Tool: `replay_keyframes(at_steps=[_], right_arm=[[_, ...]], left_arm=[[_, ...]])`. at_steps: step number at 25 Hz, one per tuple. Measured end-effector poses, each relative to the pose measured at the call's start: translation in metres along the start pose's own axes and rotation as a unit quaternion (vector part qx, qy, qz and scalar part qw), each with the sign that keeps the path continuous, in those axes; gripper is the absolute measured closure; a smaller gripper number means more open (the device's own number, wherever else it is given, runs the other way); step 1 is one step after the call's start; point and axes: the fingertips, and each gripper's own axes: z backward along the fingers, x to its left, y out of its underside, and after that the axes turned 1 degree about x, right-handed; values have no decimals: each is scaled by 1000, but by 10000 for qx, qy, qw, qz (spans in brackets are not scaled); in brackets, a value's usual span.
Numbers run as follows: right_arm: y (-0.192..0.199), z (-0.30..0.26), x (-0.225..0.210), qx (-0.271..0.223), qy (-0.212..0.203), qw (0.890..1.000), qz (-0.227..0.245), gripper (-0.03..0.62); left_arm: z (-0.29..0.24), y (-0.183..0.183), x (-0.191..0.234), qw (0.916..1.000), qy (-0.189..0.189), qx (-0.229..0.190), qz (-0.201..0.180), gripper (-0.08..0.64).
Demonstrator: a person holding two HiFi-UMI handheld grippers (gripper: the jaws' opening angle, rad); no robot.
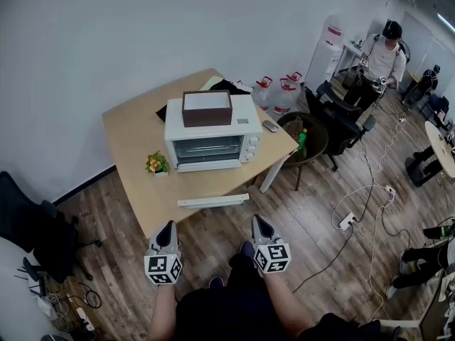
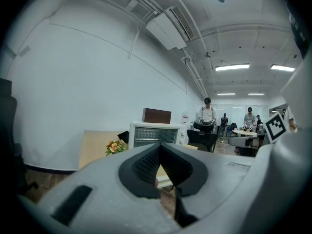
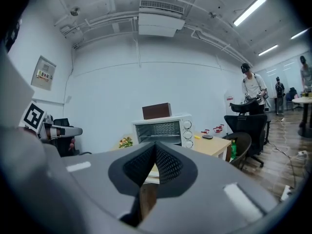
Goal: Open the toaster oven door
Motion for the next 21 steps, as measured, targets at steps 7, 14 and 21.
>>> replay_keyframes(at_steps=[7, 14, 21], right_arm=[[-9, 1, 8, 53, -144, 9998, 108, 586], [-10, 1, 7, 85, -129, 9998, 131, 586], [-5, 0, 9, 148, -164, 9997, 87, 586]], left_arm=[[1, 3, -2, 10000, 7, 15, 0, 561], [5, 1, -3, 10000, -9, -27, -58, 561], [4, 0, -7, 10000, 65, -14, -65, 561]])
